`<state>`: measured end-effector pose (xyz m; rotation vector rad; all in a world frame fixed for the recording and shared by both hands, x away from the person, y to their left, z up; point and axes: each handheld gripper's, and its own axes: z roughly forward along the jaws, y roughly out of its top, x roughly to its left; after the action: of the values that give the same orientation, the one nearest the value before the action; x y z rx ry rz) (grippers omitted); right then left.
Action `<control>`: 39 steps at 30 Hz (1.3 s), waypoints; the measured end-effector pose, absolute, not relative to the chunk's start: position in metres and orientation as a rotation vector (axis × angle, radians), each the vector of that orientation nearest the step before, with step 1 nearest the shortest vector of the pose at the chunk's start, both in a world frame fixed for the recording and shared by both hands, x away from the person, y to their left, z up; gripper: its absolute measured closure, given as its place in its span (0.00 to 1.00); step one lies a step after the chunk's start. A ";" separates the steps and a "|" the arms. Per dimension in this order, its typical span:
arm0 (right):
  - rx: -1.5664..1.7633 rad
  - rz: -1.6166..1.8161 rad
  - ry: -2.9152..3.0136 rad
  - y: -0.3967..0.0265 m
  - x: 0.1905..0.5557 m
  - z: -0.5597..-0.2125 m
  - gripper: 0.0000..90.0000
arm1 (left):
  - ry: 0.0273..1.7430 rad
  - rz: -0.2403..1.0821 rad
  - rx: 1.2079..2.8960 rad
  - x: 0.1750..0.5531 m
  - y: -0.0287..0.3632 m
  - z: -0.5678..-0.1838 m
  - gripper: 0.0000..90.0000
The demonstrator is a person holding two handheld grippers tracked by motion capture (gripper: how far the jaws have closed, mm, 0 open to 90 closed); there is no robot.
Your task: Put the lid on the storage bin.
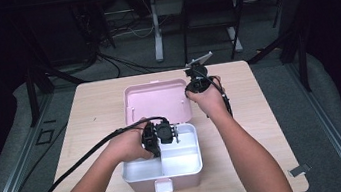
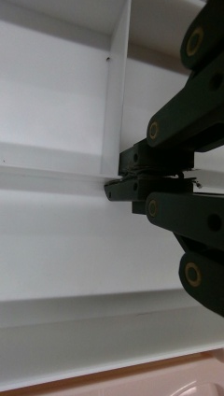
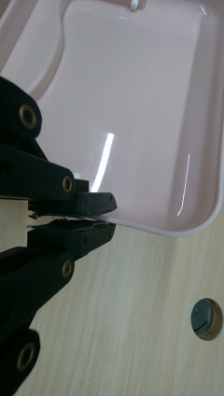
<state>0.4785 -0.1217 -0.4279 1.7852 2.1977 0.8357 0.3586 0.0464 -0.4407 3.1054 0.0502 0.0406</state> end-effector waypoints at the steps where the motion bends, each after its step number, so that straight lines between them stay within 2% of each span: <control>1: 1.770 0.842 2.193 -0.122 0.477 -0.426 0.95 | 0.050 0.041 3.105 0.359 0.046 -0.441 0.97; 13: 1.710 0.989 2.104 -0.126 0.452 -0.409 0.97 | 0.052 0.041 3.105 0.358 0.046 -0.441 0.97; 20: 1.559 1.039 2.070 -0.125 0.427 -0.400 0.97 | 0.052 0.043 3.106 0.358 0.046 -0.441 0.97; 39: 1.305 1.271 1.824 -0.130 0.361 -0.410 0.98 | 0.054 0.084 3.104 0.355 0.047 -0.440 0.97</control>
<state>0.3608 -0.1297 -0.4096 1.3052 1.8238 1.2707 0.3552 0.0470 -0.4404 3.1036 0.0544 0.0840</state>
